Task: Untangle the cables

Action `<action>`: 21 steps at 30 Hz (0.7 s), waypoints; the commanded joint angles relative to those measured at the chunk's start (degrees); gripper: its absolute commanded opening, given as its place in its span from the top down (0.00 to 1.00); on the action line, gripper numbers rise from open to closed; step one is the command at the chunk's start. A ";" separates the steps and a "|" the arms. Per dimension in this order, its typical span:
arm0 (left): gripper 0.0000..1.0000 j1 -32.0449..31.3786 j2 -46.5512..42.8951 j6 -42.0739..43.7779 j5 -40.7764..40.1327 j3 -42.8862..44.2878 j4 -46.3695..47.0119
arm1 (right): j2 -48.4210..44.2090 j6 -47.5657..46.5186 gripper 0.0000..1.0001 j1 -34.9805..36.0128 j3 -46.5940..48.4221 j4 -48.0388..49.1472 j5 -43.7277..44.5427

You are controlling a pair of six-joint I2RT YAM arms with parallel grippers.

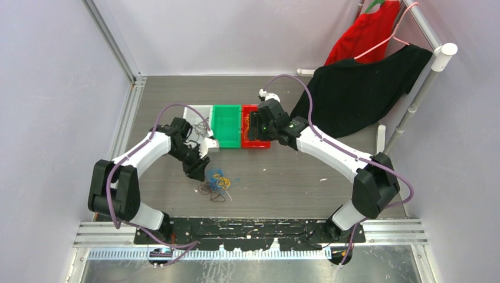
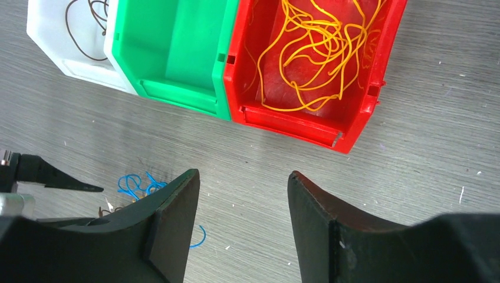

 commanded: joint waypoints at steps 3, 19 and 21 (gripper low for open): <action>0.56 0.19 -2.77 7.76 1.15 2.72 -9.92 | -3.01 1.36 0.40 0.22 -0.51 3.36 -0.49; 0.56 0.22 0.19 -5.26 1.42 0.20 2.56 | -3.74 2.94 0.49 0.20 -1.11 3.63 -1.64; 0.55 0.20 0.11 -1.91 1.90 0.11 -1.01 | -3.72 2.99 0.50 0.24 -1.24 3.62 -1.52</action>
